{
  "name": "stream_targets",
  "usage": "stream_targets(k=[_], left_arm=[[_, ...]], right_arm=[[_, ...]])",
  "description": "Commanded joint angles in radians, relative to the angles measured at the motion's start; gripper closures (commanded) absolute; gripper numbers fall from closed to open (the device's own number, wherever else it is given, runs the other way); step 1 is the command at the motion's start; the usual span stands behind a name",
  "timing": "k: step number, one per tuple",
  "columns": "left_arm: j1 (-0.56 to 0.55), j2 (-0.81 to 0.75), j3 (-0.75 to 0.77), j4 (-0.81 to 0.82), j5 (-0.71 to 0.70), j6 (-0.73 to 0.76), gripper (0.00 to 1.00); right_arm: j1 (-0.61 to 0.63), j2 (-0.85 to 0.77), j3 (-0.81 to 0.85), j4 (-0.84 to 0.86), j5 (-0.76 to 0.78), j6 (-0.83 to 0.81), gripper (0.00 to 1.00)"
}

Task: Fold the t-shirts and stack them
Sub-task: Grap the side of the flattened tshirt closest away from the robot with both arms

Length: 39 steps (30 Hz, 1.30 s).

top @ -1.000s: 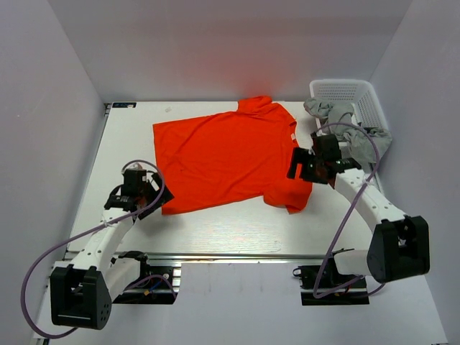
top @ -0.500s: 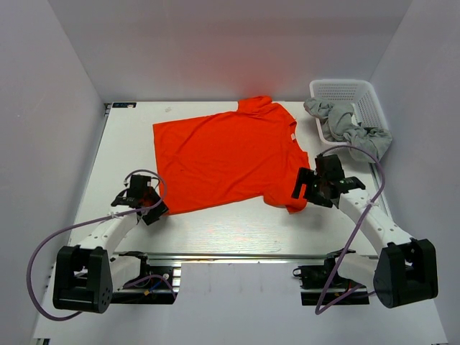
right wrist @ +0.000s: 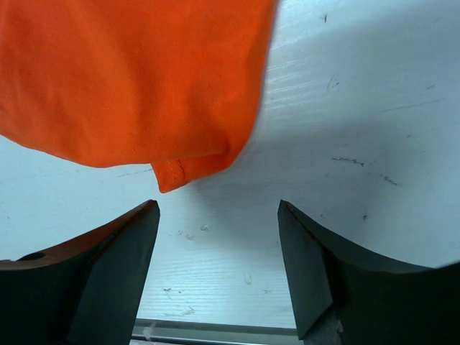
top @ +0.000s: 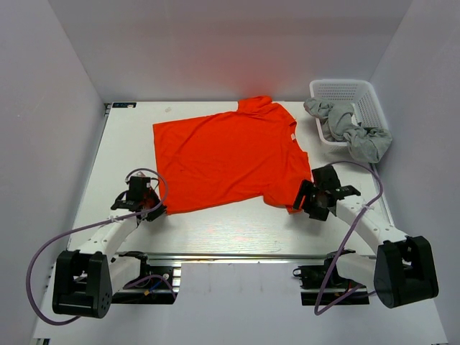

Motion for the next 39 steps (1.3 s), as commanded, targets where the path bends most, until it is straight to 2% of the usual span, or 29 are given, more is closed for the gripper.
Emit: stream_targets(k=[1,9,10,11,19,22,26,27,30,35,39], left_arm=[[-0.005,-0.036,-0.004,0.026,0.011,0.013,1.00],[-0.005,-0.045,-0.024,0.026,0.001,0.013,1.00],[-0.005,-0.045,-0.024,0.026,0.001,0.013,1.00],[-0.005,-0.045,-0.024,0.026,0.001,0.013,1.00],[0.004,-0.045,-0.024,0.026,-0.021,0.022,1.00],[0.004,-0.045,-0.024,0.017,-0.021,0.022,1.00],[0.004,-0.054,-0.024,0.026,-0.021,0.022,1.00],[0.004,-0.054,-0.024,0.026,-0.012,0.022,1.00],[0.004,-0.065,-0.024,0.037,-0.003,0.022,1.00],[0.004,-0.086,-0.004,0.007,-0.003,0.022,1.00],[0.004,-0.095,0.043,-0.085,-0.003,0.007,1.00]], right_arm=[[0.013,-0.008,-0.019,0.064,-0.015,0.077,0.28],[0.042,0.053,-0.027,0.151,-0.025,0.101,0.29],[0.043,0.073,-0.025,0.160,-0.031,0.108,0.38],[0.048,0.078,-0.027,0.167,-0.031,0.117,0.40],[0.071,0.139,-0.032,0.188,-0.002,0.169,0.42],[0.077,0.152,-0.033,0.185,0.025,0.196,0.51],[0.082,0.164,-0.047,0.180,0.038,0.276,0.71],[0.083,0.168,-0.051,0.176,0.039,0.281,0.80],[0.085,0.182,-0.038,0.127,0.047,0.283,1.00],[0.085,0.153,0.022,0.018,0.088,0.217,1.00],[0.076,0.084,0.086,-0.207,0.145,0.160,1.00]])
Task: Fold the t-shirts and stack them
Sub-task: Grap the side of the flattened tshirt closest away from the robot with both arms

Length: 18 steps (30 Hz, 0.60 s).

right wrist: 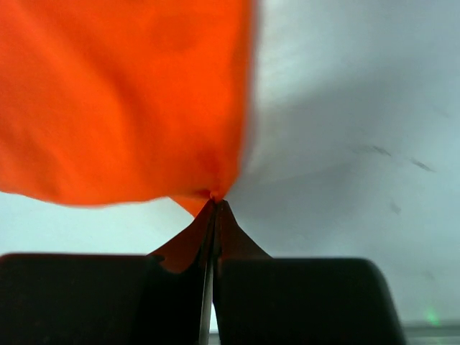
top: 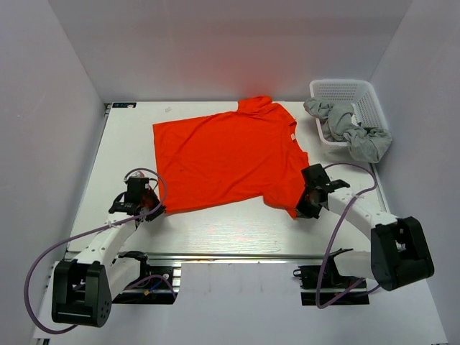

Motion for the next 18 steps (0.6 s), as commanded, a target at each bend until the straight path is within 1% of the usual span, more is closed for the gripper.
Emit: stream_targets(k=[1,2,3,5,6,9,11,13,15,16,17,18], left_arm=[[0.003,-0.035,0.060,-0.089,0.012,-0.009,1.00],[0.003,-0.036,0.060,-0.116,0.012,-0.009,1.00],[0.003,-0.036,0.069,-0.129,0.012,-0.009,1.00],[0.003,-0.045,0.078,-0.152,0.003,-0.018,1.00],[0.003,-0.045,0.078,-0.168,0.002,-0.018,1.00],[0.003,-0.045,0.087,-0.178,-0.008,-0.018,1.00],[0.003,-0.036,0.087,-0.178,-0.008,-0.018,1.00],[0.003,-0.036,0.096,-0.178,-0.008,-0.018,1.00],[0.003,-0.025,0.106,-0.167,0.036,-0.005,1.00],[0.003,-0.025,0.106,-0.155,0.051,0.008,1.00],[0.003,-0.025,0.106,-0.155,0.064,0.008,1.00],[0.003,-0.025,0.115,-0.155,0.073,0.022,1.00]], right_arm=[[-0.002,-0.077,0.077,-0.242,0.075,-0.058,1.00],[-0.004,-0.130,0.080,-0.260,0.080,-0.061,1.00],[-0.002,-0.150,0.086,-0.321,0.081,-0.059,1.00],[-0.002,-0.201,0.100,-0.355,0.078,-0.076,1.00],[-0.005,-0.212,0.103,-0.415,0.090,-0.079,1.00],[-0.007,-0.255,0.114,-0.499,0.143,-0.079,1.00],[-0.007,-0.270,0.111,-0.496,0.120,-0.098,1.00],[-0.008,-0.293,0.114,-0.498,0.142,-0.108,1.00],[-0.007,-0.298,0.122,-0.489,0.129,-0.153,1.00],[-0.004,-0.298,0.108,-0.458,0.061,-0.186,1.00],[-0.005,-0.307,0.108,-0.458,0.031,-0.200,1.00],[-0.005,-0.312,0.087,-0.390,-0.019,-0.208,1.00]])
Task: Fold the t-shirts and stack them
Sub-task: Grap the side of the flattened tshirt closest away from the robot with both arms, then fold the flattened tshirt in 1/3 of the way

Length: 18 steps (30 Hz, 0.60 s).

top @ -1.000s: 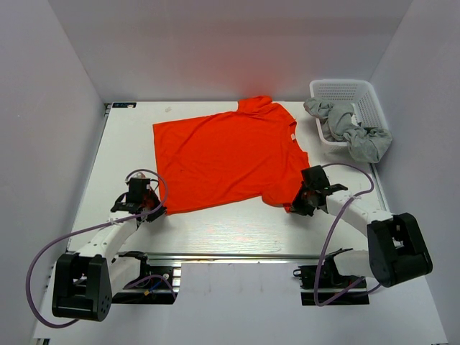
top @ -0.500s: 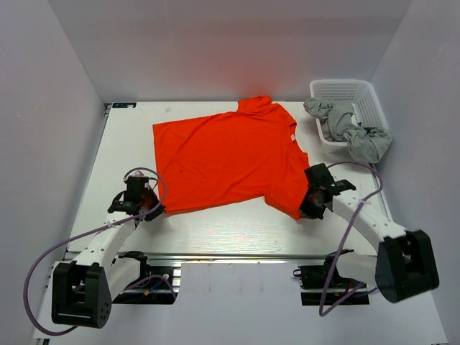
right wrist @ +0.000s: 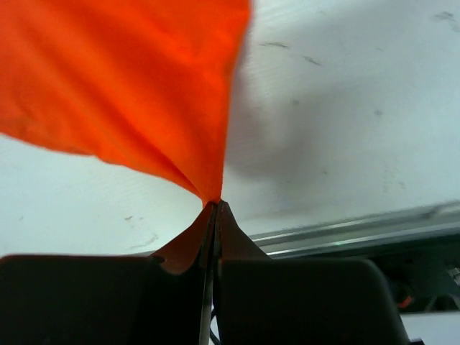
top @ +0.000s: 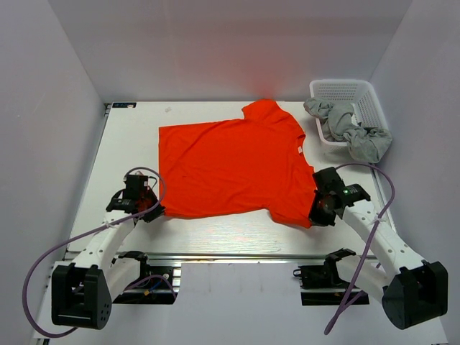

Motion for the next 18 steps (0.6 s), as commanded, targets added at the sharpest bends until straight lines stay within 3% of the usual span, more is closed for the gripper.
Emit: stream_targets(k=[1,9,14,18], left_arm=[[0.003,-0.018,0.045,0.010,0.047,0.026,1.00],[0.003,-0.059,0.099,0.021,0.119,0.035,1.00],[0.012,0.065,0.191,-0.005,0.085,-0.003,1.00],[0.021,0.168,0.275,-0.005,0.035,-0.026,1.00]], right_arm=[[-0.003,-0.029,-0.018,0.074,-0.132,-0.081,1.00],[-0.006,0.020,0.058,0.298,-0.202,-0.135,1.00],[-0.008,0.144,0.162,0.375,-0.187,-0.138,1.00],[-0.017,0.213,0.251,0.390,-0.079,-0.126,1.00]])
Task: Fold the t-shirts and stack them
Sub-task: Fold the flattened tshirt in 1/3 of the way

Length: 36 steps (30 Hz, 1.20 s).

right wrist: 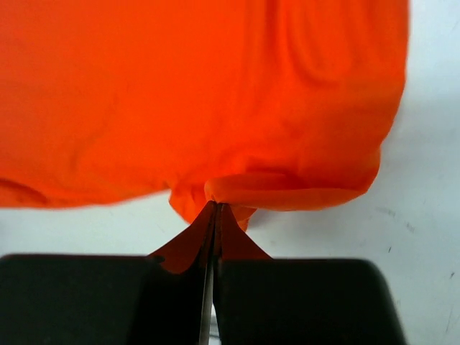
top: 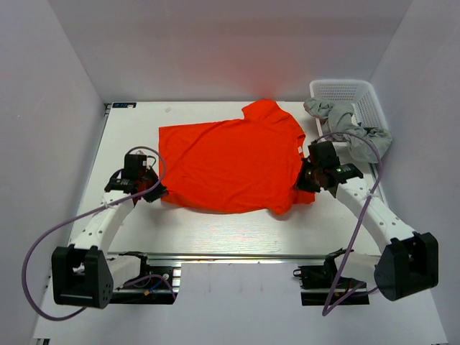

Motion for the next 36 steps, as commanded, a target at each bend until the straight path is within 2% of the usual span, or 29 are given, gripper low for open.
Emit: stream_targets(k=[1,5,15,23,27,36], left_arm=[[0.013,0.046,0.064,-0.001,-0.052,-0.029,1.00],[0.034,0.098,0.116,-0.020,-0.131,-0.041,1.00],[0.073,0.262,0.222,0.020,-0.158,-0.041,1.00],[0.084,0.311,0.285,0.063,-0.185,0.002,1.00],[0.084,0.342,0.317,0.084,-0.173,0.031,1.00],[0.084,0.451,0.377,0.147,-0.175,0.079,0.99]], right_arm=[[-0.018,0.033,0.105,0.080,0.088,0.008,1.00],[-0.039,0.096,0.161,0.093,0.136,0.008,1.00],[-0.115,0.260,0.307,0.159,0.117,-0.035,1.00],[-0.131,0.330,0.350,0.297,0.039,-0.217,1.00],[-0.130,0.401,0.428,0.305,0.015,-0.337,1.00],[-0.136,0.599,0.597,0.303,-0.076,-0.489,1.00]])
